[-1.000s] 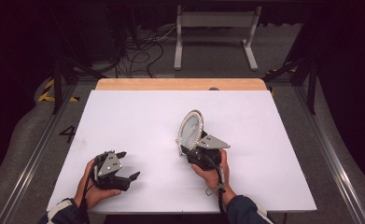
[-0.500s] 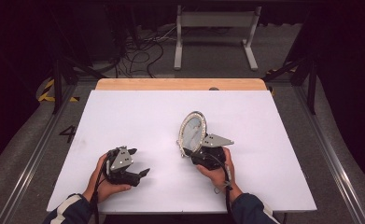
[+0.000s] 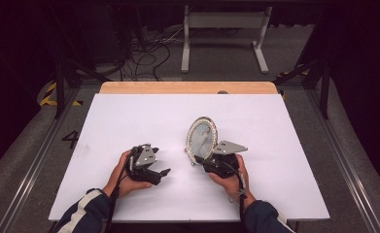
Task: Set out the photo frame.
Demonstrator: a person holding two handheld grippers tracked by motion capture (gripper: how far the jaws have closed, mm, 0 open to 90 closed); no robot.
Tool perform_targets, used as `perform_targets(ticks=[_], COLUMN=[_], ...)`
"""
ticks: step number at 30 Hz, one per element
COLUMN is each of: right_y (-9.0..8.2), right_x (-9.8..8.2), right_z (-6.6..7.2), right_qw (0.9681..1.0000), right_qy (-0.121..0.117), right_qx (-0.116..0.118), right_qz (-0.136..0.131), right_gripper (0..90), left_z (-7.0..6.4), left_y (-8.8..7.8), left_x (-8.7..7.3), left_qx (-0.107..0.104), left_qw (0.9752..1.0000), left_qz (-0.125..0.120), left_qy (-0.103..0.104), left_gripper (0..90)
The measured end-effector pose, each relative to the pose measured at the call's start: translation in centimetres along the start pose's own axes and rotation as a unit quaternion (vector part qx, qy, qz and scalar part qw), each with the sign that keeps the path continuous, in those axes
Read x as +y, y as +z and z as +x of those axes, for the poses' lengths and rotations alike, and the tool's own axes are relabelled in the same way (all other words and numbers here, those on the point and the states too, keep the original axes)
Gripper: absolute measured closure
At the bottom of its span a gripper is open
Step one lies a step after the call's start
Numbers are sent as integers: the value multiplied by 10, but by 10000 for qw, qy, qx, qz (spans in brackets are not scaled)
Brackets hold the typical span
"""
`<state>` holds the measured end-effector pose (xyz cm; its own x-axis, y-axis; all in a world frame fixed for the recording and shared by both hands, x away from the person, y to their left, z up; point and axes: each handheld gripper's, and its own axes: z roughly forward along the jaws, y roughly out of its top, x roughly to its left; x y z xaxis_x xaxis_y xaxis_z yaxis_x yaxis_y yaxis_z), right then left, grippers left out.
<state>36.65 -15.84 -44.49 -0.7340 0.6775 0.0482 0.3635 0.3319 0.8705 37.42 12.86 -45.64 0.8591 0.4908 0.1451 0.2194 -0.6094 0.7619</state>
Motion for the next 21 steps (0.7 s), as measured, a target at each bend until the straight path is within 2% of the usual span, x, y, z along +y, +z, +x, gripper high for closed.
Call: perform_targets(ticks=[3, 5, 7, 9, 11, 13, 16, 21], right_y=[-1, -1, -1, -1, 0, 3, 8, 9], right_x=[-1, -1, -2, -1, -1, -2, -3, -3], right_z=[0, 1, 3, 7, 8, 9, 11, 7], right_qw=[10000, 10000, 9998, 9989, 9979, 9973, 9974, 9976], right_qy=[-9, 6, -23, -20, 102, 129, 167, 312], right_qx=[6, -20, -134, -361, -481, -573, -557, -415], right_qz=[8, -23, -118, -293, -424, -437, -418, -454], right_gripper=[687, 685, 667, 610, 616, 636, 683, 700], left_z=[-2, -1, -1, -1, -2, -3, -3, -3], left_y=[1, 1, 1, 1, 2, 2, 2, 4], left_x=[0, 0, -1, -2, -2, -1, -1, -1], left_qx=[-53, -64, -87, -177, -223, -231, -233, -262], left_qw=[10000, 10000, 10000, 9998, 9997, 9997, 9997, 9997], left_qz=[47, 48, 33, 48, -14, -44, -54, -7], left_qy=[48, 3, -33, -28, -16, -3, 12, 14], left_gripper=[167, 165, 164, 165, 167, 170, 171, 173])
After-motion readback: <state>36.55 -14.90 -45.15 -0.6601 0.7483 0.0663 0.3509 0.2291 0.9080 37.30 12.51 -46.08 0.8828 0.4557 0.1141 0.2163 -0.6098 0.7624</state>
